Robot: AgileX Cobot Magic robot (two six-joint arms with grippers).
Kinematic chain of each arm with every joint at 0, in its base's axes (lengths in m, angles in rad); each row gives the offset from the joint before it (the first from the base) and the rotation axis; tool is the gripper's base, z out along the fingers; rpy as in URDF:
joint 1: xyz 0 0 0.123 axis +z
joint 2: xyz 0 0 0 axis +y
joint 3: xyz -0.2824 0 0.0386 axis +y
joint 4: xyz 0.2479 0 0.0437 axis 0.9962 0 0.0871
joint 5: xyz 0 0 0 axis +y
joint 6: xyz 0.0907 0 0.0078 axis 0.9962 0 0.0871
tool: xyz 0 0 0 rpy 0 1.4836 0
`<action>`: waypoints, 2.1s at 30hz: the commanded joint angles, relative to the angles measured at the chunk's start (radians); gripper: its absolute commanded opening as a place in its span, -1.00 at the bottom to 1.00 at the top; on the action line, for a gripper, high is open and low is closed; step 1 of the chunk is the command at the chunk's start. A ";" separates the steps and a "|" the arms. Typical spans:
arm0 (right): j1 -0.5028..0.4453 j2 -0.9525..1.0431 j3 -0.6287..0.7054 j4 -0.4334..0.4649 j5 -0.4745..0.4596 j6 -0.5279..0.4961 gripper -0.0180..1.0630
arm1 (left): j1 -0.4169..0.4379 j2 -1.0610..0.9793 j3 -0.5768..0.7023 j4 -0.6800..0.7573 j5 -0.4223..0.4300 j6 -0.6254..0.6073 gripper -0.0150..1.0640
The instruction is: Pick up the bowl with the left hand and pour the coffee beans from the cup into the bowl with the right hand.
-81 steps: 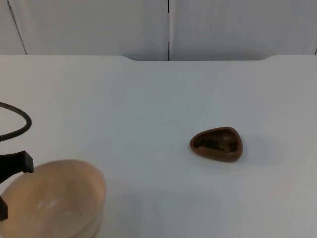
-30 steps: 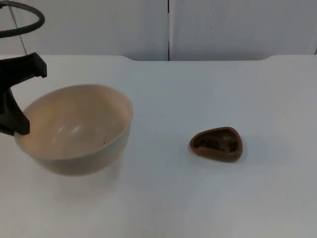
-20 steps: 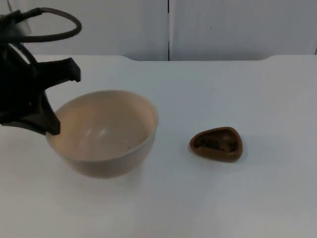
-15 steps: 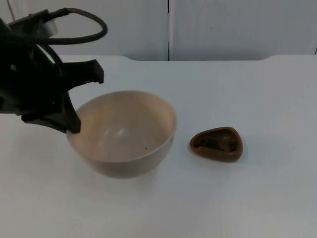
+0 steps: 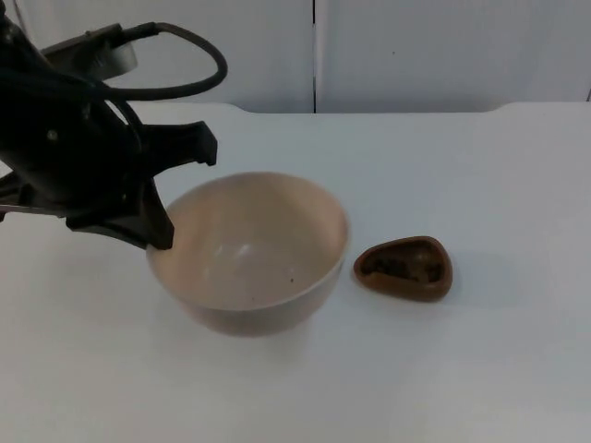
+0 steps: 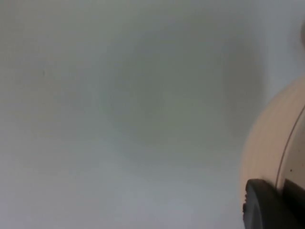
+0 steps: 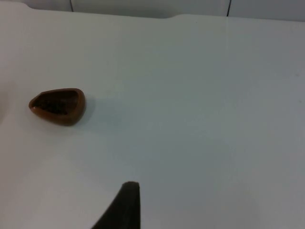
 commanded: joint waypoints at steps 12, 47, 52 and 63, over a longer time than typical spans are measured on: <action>-0.003 -0.003 0.000 0.002 -0.005 0.044 0.98 | -0.005 -0.002 -0.004 -0.081 0.041 0.180 -0.98; -0.003 0.422 -0.115 0.000 -0.176 -0.006 0.98 | -0.005 -0.002 -0.004 -0.174 0.030 0.280 -0.98; -0.003 0.603 -0.221 0.000 -0.244 -0.010 0.98 | -0.005 -0.002 -0.004 -0.174 0.030 0.280 -0.98; -0.003 0.894 -0.477 0.005 -0.219 -0.006 0.98 | -0.005 -0.002 -0.004 -0.174 0.030 0.280 -0.98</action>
